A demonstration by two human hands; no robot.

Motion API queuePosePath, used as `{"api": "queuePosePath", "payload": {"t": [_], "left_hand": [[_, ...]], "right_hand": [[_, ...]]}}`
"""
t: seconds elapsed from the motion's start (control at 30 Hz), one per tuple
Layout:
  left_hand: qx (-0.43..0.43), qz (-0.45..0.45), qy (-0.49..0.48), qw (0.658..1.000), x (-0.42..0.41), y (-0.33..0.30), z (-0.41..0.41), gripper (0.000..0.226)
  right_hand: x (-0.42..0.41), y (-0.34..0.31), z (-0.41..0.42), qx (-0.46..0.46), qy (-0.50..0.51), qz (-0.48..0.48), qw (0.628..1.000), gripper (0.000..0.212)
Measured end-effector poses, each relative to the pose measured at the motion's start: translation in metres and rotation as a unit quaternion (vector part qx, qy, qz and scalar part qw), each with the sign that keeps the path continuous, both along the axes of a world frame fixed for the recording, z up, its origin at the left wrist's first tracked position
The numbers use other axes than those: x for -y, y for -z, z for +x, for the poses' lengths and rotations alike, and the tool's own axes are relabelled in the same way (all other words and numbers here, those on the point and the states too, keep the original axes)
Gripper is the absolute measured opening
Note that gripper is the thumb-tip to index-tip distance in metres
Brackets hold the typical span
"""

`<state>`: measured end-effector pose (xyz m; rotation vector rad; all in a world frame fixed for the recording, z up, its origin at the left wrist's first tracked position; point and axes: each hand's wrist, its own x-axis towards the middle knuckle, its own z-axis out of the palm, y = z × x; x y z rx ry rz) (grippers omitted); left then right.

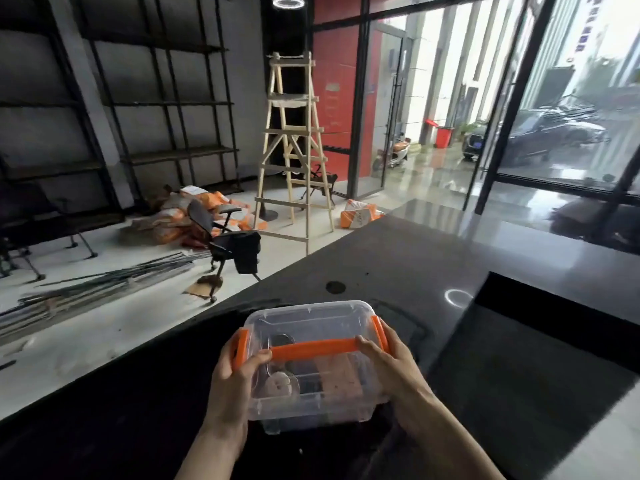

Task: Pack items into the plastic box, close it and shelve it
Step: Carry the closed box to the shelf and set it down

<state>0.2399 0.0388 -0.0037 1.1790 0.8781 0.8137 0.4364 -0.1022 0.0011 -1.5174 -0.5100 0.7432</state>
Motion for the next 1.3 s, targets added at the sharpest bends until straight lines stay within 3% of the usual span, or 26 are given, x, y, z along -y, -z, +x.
{"api": "queuePosePath", "payload": {"t": [0.4, 0.67, 0.8, 1.0, 1.17, 1.3], "left_hand": [[0.022, -0.003, 0.302, 0.953, 0.153, 0.005, 0.141, 0.087], [0.002, 0.031, 0.429, 0.903, 0.286, 0.056, 0.198, 0.091], [0.000, 0.030, 0.456, 0.890, 0.354, 0.111, 0.219, 0.083], [0.016, 0.027, 0.457, 0.889, 0.458, 0.192, 0.242, 0.089], [0.010, 0.005, 0.471, 0.882, 0.530, 0.207, 0.249, 0.102], [0.017, -0.006, 0.476, 0.879, 0.570, 0.203, 0.259, 0.098]], "right_hand": [[0.236, 0.008, 0.023, 0.040, 0.272, -0.042, 0.960, 0.061], [0.380, 0.047, 0.014, 0.005, 0.396, -0.057, 0.916, 0.066], [0.446, 0.099, 0.017, 0.000, 0.430, -0.054, 0.901, 0.062], [0.548, 0.179, 0.040, 0.003, 0.443, -0.052, 0.895, 0.068], [0.622, 0.197, 0.043, -0.018, 0.453, -0.053, 0.890, 0.068], [0.663, 0.196, 0.053, -0.015, 0.462, -0.043, 0.886, 0.067]]}}
